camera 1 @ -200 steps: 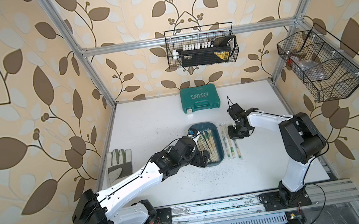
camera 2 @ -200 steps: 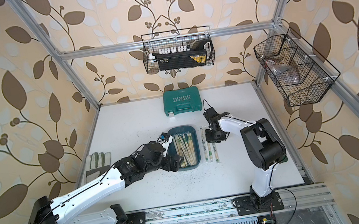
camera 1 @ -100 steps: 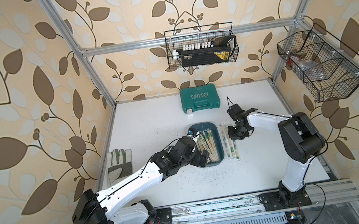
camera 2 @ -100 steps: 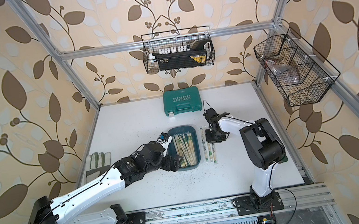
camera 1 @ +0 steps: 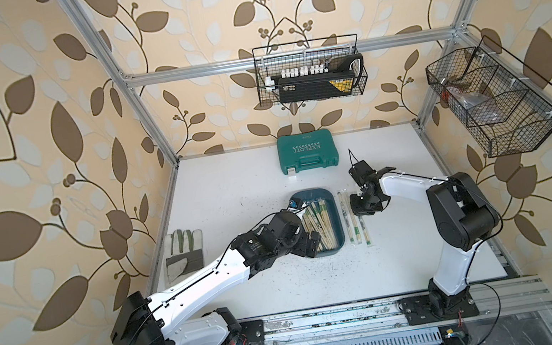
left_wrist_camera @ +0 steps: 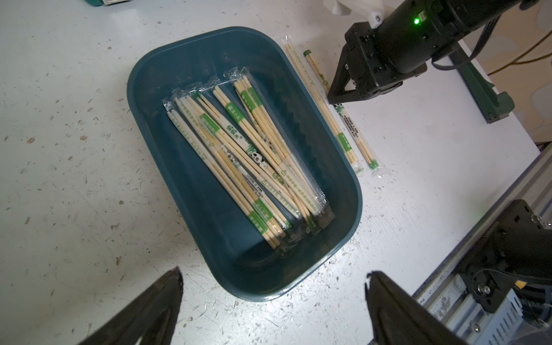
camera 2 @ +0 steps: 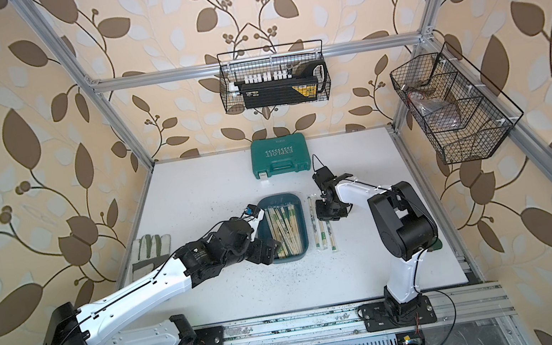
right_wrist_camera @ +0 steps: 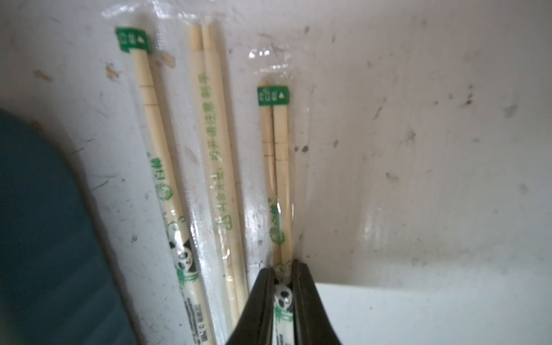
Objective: Take the paired disposable chopsticks out of the storage box
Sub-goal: Place the paired disposable chopsticks at the center of the board, then pick up the paired disposable chopsticks from the storage box.
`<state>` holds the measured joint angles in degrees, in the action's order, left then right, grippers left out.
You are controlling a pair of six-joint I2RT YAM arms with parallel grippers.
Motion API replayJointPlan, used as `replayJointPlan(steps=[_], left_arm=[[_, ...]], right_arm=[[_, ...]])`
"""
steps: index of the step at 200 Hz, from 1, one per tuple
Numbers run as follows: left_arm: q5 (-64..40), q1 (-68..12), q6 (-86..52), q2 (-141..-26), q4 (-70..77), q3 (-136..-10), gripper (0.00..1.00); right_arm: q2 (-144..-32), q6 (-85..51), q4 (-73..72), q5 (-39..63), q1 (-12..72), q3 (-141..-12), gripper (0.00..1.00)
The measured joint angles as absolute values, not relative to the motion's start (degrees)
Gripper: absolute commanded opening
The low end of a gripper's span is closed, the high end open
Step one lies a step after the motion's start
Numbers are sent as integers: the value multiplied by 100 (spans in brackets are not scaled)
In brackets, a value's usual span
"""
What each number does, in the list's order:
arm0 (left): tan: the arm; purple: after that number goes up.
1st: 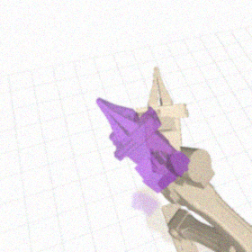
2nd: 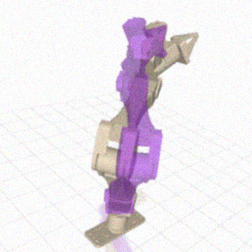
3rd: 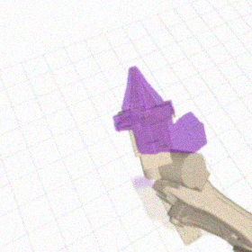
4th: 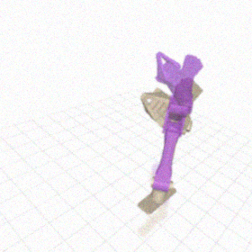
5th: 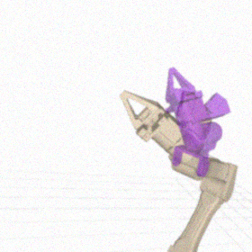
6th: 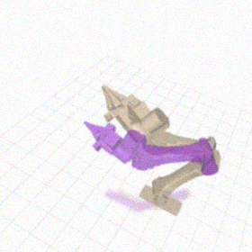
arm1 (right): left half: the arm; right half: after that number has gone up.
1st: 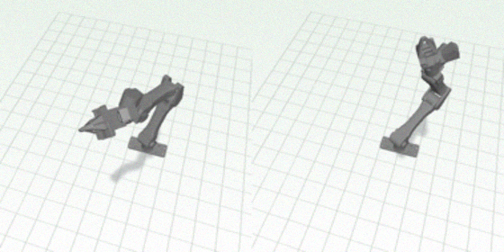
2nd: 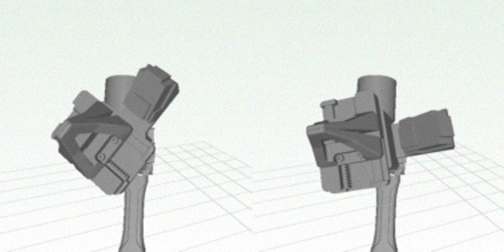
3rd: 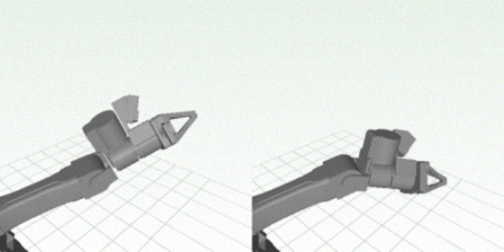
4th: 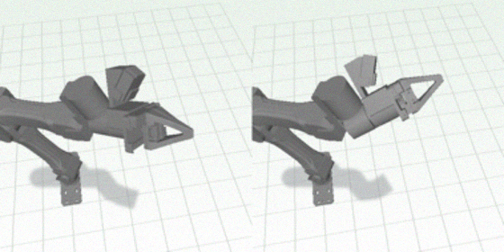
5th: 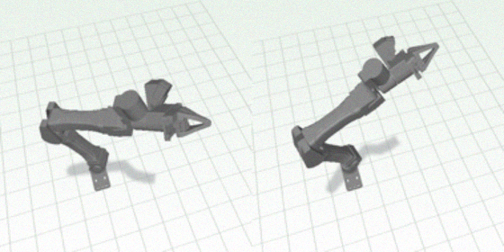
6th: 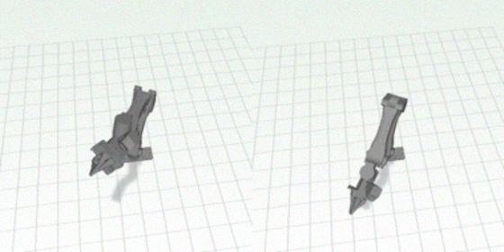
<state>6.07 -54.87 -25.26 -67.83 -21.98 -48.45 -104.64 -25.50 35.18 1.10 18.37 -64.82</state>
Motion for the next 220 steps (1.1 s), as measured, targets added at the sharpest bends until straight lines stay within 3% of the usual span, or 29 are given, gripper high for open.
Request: replayJointPlan(steps=[87, 156, 196, 209, 220], left_arm=[[766, -5487, -2563, -6829, -2300, -4858, 99], [873, -5483, -2753, -6897, -2342, -4921, 95], [1004, -5483, -3059, -7461, -2788, -5586, 73], [1048, -5481, -3205, -7719, -2923, -5872, 53], [1059, -5476, -3354, -8005, -3030, -6163, 50]], right_arm=[[-10370, -2565, 3675, 86, 1837, -6508, 31], [-9249, -2558, 4171, -154, 2161, -6753, 34], [-8289, -2504, 3791, -301, 2545, -6390, 35], [-7738, -2438, 3437, -458, 2709, -5964, 36], [-7234, -2373, 3159, -622, 2915, -5551, 36]])
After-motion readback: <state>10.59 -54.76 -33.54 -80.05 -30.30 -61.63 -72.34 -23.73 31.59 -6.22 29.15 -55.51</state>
